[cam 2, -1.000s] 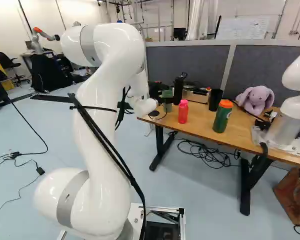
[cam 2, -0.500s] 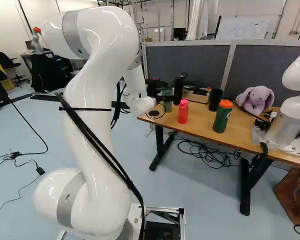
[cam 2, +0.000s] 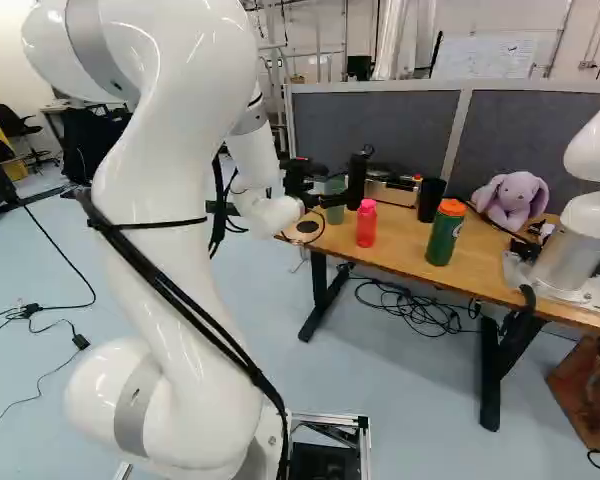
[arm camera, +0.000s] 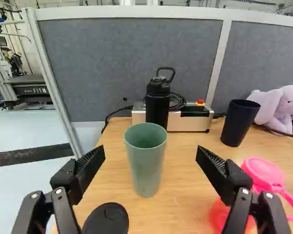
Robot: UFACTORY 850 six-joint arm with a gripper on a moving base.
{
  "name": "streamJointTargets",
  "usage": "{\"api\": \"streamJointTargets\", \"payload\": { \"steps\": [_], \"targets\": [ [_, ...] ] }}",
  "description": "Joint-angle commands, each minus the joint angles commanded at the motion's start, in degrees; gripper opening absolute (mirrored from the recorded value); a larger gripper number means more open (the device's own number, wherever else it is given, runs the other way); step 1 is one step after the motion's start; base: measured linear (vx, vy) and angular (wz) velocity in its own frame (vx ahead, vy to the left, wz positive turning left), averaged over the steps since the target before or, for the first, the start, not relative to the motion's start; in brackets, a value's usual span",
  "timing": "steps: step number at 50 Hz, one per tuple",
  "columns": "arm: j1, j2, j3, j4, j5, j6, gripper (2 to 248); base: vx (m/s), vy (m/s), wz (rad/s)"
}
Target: Place the green cup on the table
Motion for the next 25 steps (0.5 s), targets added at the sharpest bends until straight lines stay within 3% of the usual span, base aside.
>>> {"api": "streamJointTargets", "payload": {
  "steps": [25],
  "targets": [
    [2.17,7.13,8.79,0.00,0.00,0.00,247,0.000,0.000,0.000]
  ]
}}
